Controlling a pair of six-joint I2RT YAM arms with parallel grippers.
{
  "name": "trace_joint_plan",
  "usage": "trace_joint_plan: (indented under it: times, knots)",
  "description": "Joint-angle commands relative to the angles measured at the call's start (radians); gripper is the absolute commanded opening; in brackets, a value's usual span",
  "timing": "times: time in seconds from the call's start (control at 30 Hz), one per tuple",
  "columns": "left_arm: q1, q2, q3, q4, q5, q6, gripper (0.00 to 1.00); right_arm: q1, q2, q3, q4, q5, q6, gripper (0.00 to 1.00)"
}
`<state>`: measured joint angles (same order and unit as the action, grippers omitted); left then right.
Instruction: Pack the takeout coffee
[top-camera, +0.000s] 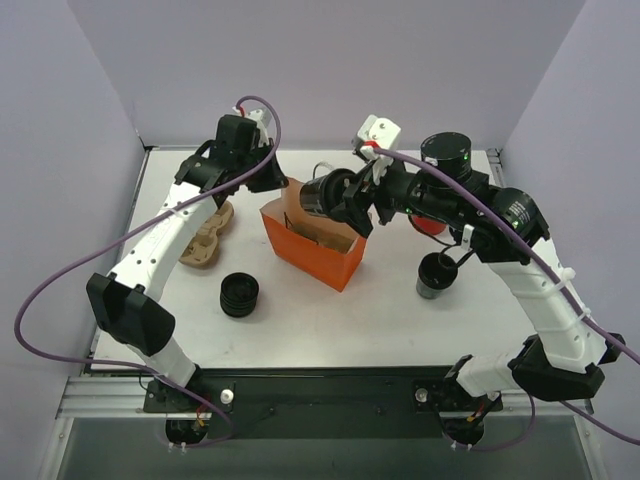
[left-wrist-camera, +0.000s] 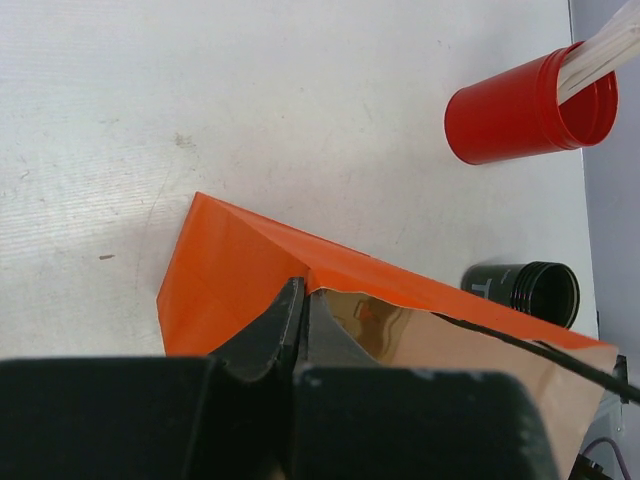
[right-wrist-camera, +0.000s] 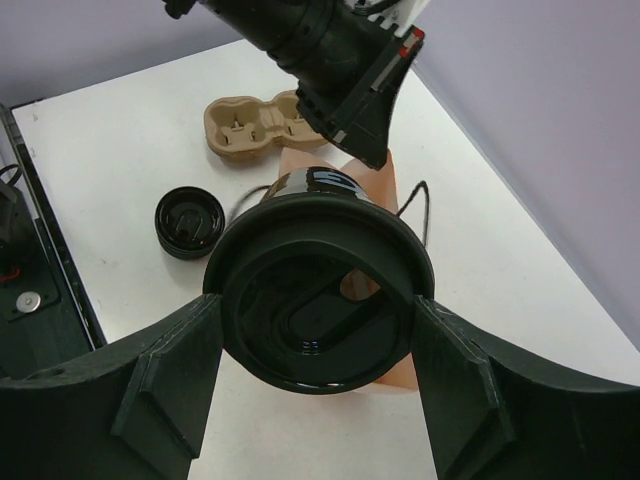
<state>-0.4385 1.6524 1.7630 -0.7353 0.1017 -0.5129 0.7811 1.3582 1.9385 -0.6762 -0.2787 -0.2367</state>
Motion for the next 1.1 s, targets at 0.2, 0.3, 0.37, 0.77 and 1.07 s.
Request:
trace_joint_plan:
  times: [0.2, 0.3, 0.37, 0.77, 1.07]
  knots:
    - [0.007, -0.095, -0.011, 0.102, 0.0, -0.03, 0.0, 0.09, 0.055, 0.013, 0.066, 0.127, -0.084, 0.5]
    - [0.007, -0.138, -0.08, 0.195, 0.019, -0.009, 0.0, 0.086, 0.038, -0.047, 0.084, 0.171, -0.128, 0.5]
    - [0.006, -0.155, -0.124, 0.275, 0.061, 0.019, 0.0, 0.076, 0.038, -0.091, 0.087, 0.185, -0.147, 0.5]
    - [0.003, -0.344, -0.427, 0.524, 0.154, -0.018, 0.0, 0.083, -0.034, -0.461, 0.239, 0.231, -0.288, 0.48]
    - [0.003, -0.397, -0.408, 0.317, 0.095, 0.073, 0.4, 0.087, -0.021, -0.576, 0.314, 0.234, -0.277, 0.47]
